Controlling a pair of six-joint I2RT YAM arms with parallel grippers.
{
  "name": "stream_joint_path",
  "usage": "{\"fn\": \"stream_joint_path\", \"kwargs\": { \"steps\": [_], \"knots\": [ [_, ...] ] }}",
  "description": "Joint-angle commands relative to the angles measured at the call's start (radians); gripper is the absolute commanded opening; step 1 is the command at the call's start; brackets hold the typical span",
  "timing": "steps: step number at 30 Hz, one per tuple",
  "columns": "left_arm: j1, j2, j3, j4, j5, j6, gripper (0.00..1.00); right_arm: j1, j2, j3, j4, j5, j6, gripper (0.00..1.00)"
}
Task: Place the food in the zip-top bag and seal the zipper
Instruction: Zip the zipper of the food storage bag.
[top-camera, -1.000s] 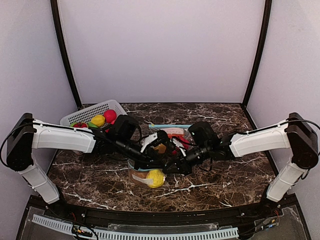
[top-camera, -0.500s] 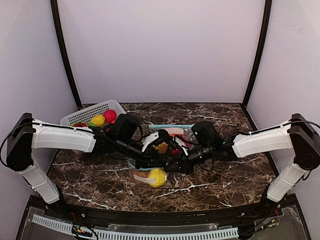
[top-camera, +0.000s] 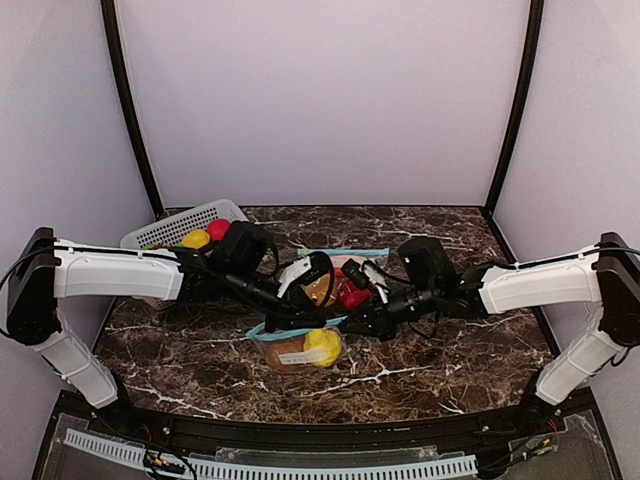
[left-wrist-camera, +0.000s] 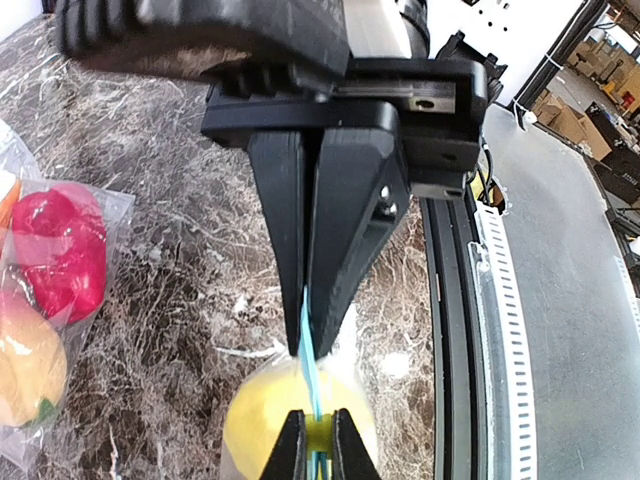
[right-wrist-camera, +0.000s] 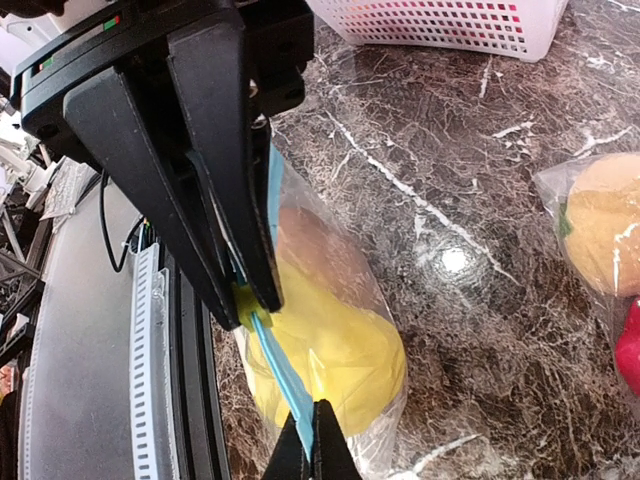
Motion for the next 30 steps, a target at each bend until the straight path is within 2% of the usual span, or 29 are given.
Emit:
{"fn": "stream_joint_path", "kwargs": {
  "steps": [1,30],
  "knots": [
    [0.019,-0.039,-0.017,-0.181,0.003,0.021,0.01,-0.049,-0.039,-0.028,-0.037,0.086,-0.001,0.0],
    [0.072,-0.081,-0.064,-0.2,0.005,0.022,0.01,-0.149,-0.083,-0.072,-0.093,0.197,0.052,0.0]
  ]
}}
